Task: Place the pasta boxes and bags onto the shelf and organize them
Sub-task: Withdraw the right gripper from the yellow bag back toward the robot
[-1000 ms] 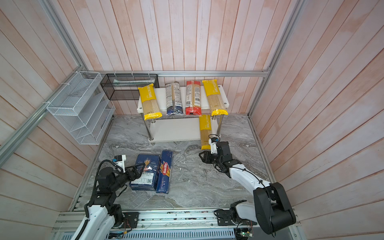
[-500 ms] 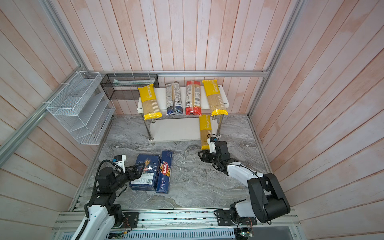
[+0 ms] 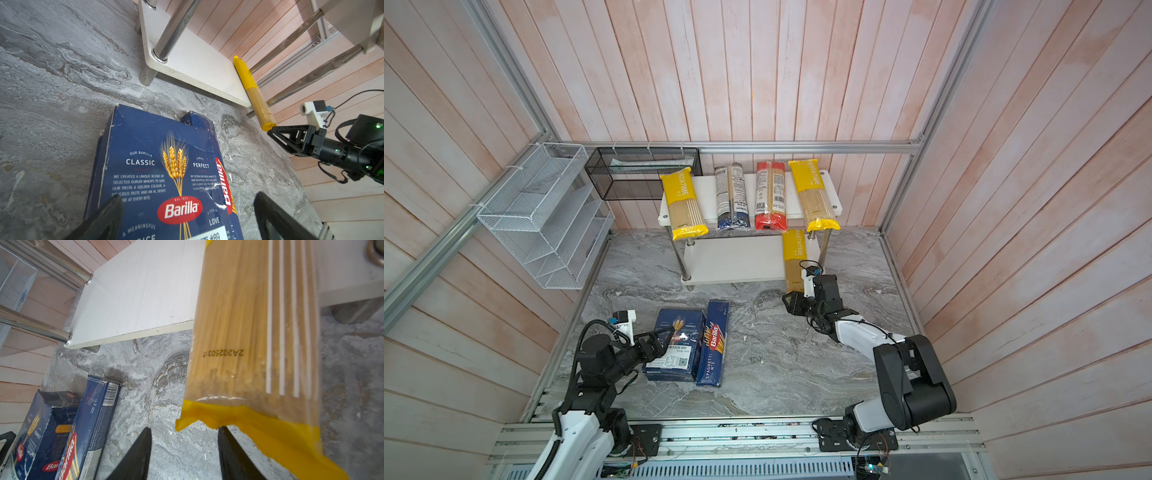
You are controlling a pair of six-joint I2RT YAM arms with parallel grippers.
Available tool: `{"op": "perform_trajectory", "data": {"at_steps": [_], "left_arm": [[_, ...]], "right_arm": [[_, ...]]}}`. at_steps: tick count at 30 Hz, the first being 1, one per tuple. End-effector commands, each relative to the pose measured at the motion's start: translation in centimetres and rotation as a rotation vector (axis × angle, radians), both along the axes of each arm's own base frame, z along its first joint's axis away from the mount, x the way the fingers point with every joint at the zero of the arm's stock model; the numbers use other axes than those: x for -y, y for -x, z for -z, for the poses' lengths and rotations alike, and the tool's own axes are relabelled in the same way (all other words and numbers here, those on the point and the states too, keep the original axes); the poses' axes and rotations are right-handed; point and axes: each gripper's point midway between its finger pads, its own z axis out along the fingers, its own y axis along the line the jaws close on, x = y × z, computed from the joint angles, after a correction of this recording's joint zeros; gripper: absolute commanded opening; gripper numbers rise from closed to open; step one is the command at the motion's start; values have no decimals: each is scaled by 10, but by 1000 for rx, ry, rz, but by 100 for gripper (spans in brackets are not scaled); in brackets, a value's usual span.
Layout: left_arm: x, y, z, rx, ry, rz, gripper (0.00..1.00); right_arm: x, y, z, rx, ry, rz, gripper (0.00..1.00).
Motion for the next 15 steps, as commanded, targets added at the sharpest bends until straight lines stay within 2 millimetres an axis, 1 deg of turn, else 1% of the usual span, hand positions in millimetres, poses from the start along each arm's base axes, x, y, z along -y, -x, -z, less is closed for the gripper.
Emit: {"op": "perform_trajectory", "data": {"at_steps": [1,4,9,15], "left_arm": [[1,2,4,-2,-1,7,100],[2,2,4,-2,0,8,100],[2,2,4,-2,-1,10,100],[1,2,5,-4,-1,7,100]], "right_arm": [[6,-13,-7,27,27,35,51],[14,-21,-9,29,40,78,52],[19,-33,-14,37,47,82,52],[20,-38,-10,22,49,77,52]]}}
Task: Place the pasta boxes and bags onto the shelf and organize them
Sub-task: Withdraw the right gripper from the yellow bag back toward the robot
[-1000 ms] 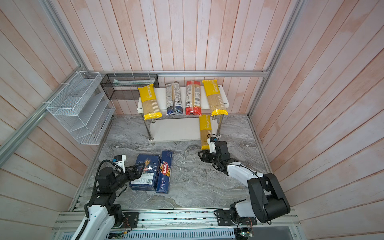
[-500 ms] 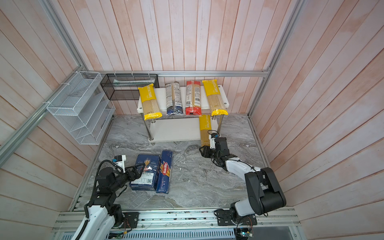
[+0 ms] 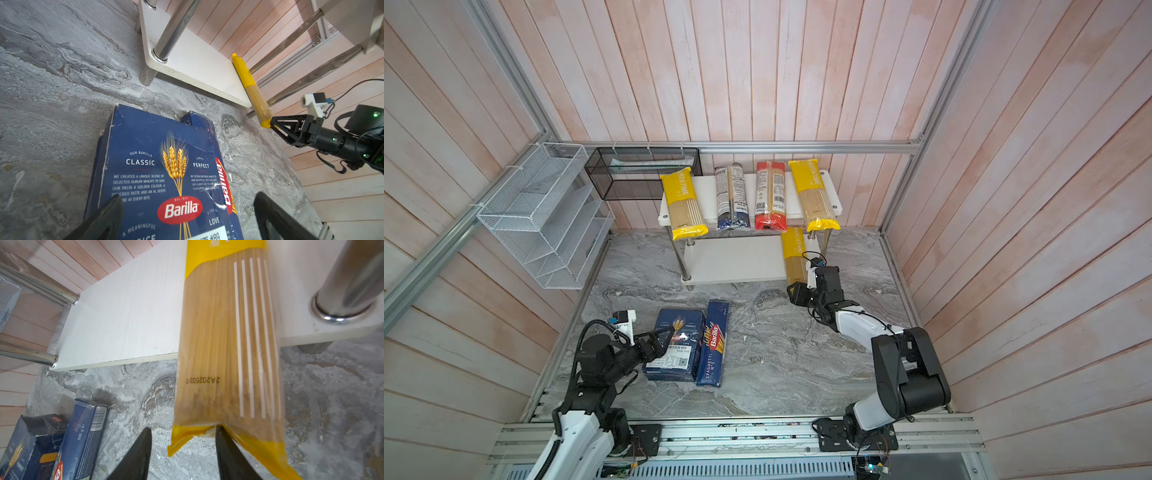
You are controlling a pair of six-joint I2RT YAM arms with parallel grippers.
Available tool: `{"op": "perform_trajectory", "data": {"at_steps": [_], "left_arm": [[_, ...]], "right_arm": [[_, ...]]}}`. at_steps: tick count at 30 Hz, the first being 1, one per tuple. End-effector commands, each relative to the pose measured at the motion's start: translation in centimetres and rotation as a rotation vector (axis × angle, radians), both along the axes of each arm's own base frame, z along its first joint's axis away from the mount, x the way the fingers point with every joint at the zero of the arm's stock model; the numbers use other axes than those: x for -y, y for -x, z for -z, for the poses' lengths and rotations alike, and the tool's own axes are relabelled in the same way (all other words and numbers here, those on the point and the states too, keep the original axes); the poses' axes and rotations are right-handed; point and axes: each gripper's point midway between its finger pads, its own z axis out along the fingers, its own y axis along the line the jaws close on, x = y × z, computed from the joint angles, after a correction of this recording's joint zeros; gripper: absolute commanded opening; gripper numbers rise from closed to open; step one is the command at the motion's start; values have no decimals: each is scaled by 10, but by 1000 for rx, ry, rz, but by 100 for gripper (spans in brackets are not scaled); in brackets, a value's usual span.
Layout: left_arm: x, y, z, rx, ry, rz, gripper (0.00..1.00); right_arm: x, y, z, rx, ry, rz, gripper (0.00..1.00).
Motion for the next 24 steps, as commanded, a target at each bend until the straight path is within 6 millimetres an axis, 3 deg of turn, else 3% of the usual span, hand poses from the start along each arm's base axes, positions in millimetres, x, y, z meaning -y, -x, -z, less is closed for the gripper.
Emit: {"op": "perform_trajectory", "data": {"at_steps": [1,7,13,21,24], "left_arm": [[1,3,5,-4,-1,7,100],[1,3,5,-1,-2,6,100],[2,3,4,0,0,11,100],[2,3,3,7,-1,11,100],[2,3,3,6,-1,10,100]], "right_arm": [[5,-8,-3,8,19,11,51],[8,-9,-9,19,21,13,52],[3,-23,-17,39,17,0,52],[2,-39,-12,17,37,-6,52],[1,-36,-13,10,34,-14,51]]}}
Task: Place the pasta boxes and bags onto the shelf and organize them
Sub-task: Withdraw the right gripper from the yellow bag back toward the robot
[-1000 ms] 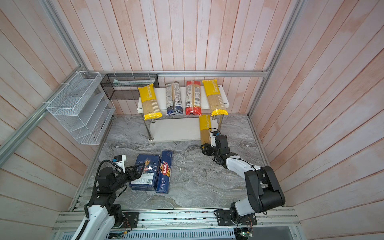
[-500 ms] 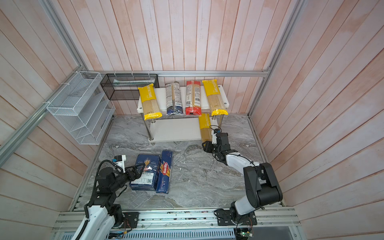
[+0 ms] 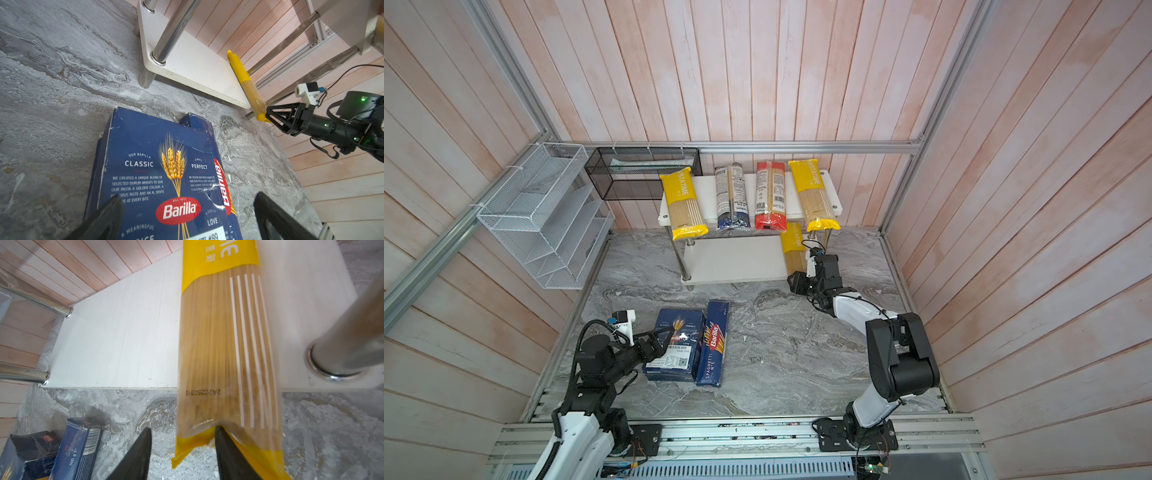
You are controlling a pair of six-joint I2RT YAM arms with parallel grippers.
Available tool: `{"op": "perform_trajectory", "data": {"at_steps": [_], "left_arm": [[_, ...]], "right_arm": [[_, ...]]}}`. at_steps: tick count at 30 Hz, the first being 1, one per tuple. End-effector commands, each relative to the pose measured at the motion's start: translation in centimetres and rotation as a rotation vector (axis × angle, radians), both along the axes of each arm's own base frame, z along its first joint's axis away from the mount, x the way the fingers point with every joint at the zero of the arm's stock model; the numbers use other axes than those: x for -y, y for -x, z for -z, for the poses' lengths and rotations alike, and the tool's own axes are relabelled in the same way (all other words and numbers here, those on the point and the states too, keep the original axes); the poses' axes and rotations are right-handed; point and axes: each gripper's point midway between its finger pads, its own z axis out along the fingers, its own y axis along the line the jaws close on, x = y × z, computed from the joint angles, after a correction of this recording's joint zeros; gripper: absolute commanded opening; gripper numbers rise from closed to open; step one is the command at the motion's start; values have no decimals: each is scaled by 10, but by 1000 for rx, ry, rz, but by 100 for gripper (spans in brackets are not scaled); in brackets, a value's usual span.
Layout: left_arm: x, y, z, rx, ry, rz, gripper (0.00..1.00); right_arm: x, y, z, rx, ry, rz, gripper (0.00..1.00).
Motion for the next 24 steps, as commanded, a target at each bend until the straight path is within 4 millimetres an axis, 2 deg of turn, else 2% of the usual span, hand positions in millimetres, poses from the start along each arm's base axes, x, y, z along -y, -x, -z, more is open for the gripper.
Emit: {"op": "perform_trajectory", "data": {"at_steps": [1,7,14,17,20,24], "left_arm": [[2,3,6,-8,-1,8,100],[2,3,6,-7,-1,7,100],[-8,-1,7,-20,-18,-56,100],[-18,-3,2,-31,-37,-115,100],[-25,-7,-14,-15,-53,-159,100],[-21,-13,-37,35,-21,-142,100]], "right_arm": [[2,1,-5,6,7,-12,52],[6,29,-22,30,-17,0,52],[0,81,-41,57,-29,-26,52],[-12,104,-43,60,-34,-72,52],[-25,127,-40,55,-22,-121,53],[-52,152,-35,49,-43,-174,53]]}}
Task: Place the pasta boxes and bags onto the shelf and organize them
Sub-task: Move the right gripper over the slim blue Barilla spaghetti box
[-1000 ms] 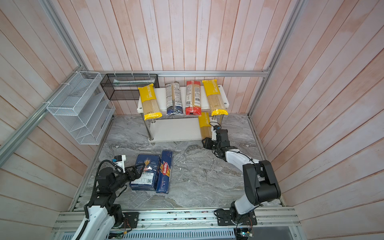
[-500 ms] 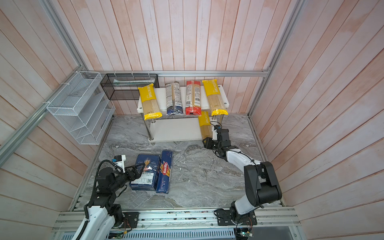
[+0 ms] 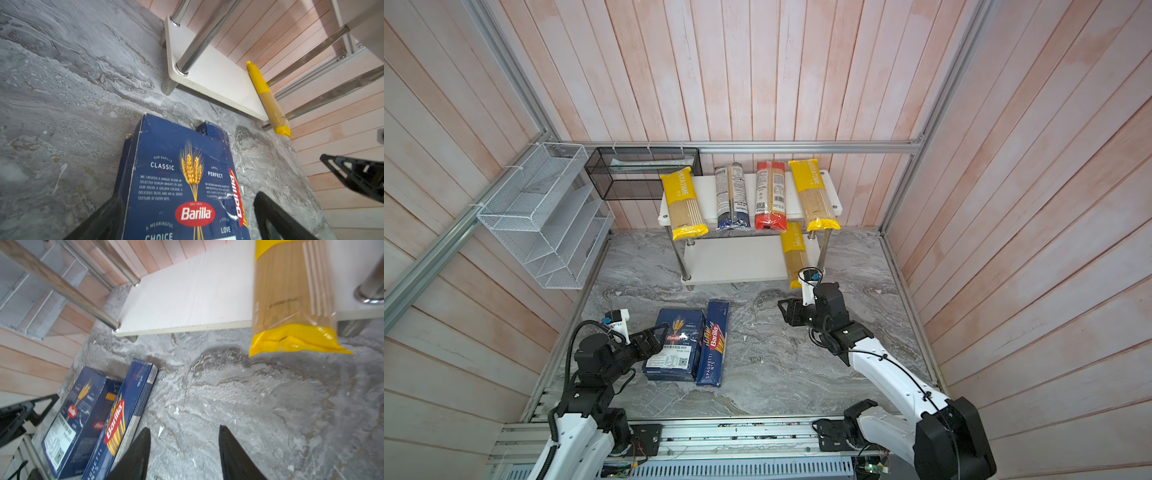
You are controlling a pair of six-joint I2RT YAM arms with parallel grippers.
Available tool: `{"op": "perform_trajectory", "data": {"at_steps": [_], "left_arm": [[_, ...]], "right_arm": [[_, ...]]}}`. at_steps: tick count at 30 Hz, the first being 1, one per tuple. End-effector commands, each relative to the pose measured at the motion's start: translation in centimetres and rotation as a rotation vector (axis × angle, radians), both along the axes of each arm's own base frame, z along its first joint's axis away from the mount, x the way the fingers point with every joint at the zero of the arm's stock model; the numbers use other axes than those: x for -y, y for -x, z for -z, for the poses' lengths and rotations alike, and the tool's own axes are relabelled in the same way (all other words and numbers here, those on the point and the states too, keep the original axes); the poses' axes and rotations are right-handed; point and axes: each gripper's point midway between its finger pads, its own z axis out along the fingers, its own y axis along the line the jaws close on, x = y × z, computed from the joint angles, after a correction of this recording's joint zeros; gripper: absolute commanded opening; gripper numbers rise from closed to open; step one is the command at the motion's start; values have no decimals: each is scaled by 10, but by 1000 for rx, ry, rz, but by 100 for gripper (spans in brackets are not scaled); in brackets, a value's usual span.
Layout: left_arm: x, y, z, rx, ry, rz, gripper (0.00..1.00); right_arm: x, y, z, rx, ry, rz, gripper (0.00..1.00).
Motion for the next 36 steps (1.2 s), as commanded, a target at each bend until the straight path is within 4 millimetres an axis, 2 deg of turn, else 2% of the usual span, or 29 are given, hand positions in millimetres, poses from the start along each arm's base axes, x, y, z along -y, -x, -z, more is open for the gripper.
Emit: {"op": "perform_trajectory", "data": {"at_steps": [1,4,8,16,20,27,36], "left_arm": [[1,-7,-27,64,11,1,100],[14,-7,-37,122,8,82,100],[31,0,-42,215,-21,198,100],[32,8,-24,241,-27,198,100],[37,12,-18,252,-13,227,100],[37,12,-18,264,-13,224,100],[36,11,-15,257,-14,218,100]], "right_arm": [[-15,20,14,-42,5,-4,53],[-34,33,22,-57,18,1,54],[-64,47,36,-80,-5,-40,54],[-126,70,73,-171,123,-177,59],[-148,77,87,-211,152,-221,63],[-171,73,103,-244,205,-250,65],[-180,73,115,-275,218,-265,67]]}}
